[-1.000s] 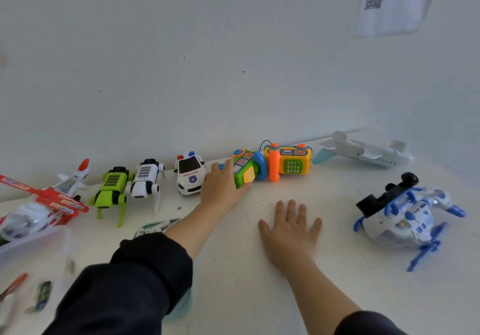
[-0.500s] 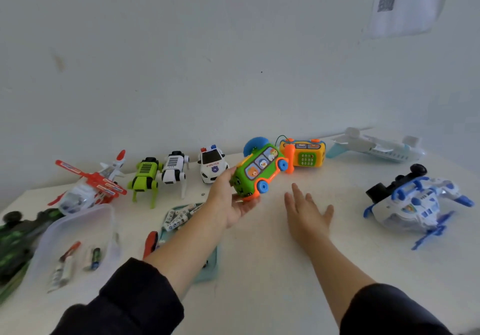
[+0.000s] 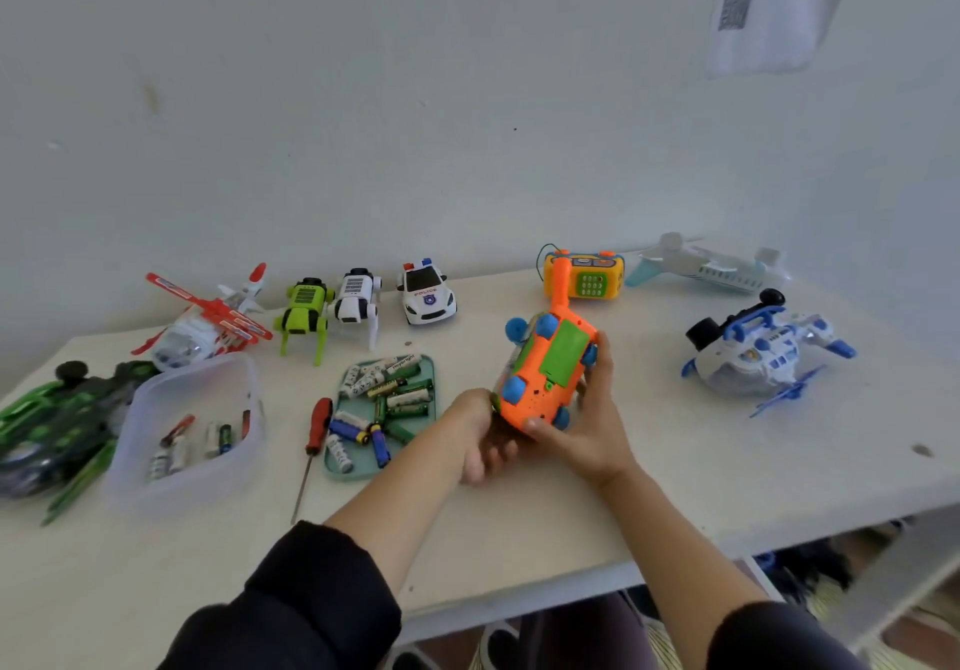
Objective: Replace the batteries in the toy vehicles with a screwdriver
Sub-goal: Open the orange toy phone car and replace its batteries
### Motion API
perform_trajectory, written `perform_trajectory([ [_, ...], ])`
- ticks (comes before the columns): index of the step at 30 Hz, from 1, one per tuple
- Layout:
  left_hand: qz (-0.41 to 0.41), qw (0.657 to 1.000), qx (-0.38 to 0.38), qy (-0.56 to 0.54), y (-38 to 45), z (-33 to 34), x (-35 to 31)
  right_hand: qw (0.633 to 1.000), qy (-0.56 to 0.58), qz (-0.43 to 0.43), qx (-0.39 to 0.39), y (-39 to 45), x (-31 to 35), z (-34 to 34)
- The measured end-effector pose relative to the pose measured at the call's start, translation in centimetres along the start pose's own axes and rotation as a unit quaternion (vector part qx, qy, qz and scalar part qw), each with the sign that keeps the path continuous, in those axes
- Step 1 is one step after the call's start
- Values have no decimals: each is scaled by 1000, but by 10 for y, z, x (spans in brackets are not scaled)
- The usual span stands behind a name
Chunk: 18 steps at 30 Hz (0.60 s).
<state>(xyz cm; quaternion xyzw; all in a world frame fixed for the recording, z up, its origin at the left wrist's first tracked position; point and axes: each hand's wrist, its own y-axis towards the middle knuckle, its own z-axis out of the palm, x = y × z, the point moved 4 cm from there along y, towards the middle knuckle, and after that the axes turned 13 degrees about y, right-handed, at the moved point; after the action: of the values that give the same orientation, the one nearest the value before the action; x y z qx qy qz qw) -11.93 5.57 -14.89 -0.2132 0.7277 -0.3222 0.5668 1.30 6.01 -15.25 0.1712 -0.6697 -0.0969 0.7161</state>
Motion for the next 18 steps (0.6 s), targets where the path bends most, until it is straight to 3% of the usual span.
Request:
perform_trajectory([
  [3, 33, 995, -63, 76, -10, -5, 5, 999, -44, -7, 11, -10, 8, 3],
  [6, 68, 997, -42, 4, -20, -8, 3, 996, -86, -17, -16, -13, 9, 0],
  [9, 117, 992, -42, 8, -28, -13, -5, 983, -153, -72, -70, -15, 12, -6],
  [14, 204, 958, -187, -77, -32, -42, -25, 957, -251, -127, -76, -17, 17, -3],
  [18, 292, 891, -335, 90, -47, -60, -52, 938, -291, -173, -76, -18, 18, 1],
])
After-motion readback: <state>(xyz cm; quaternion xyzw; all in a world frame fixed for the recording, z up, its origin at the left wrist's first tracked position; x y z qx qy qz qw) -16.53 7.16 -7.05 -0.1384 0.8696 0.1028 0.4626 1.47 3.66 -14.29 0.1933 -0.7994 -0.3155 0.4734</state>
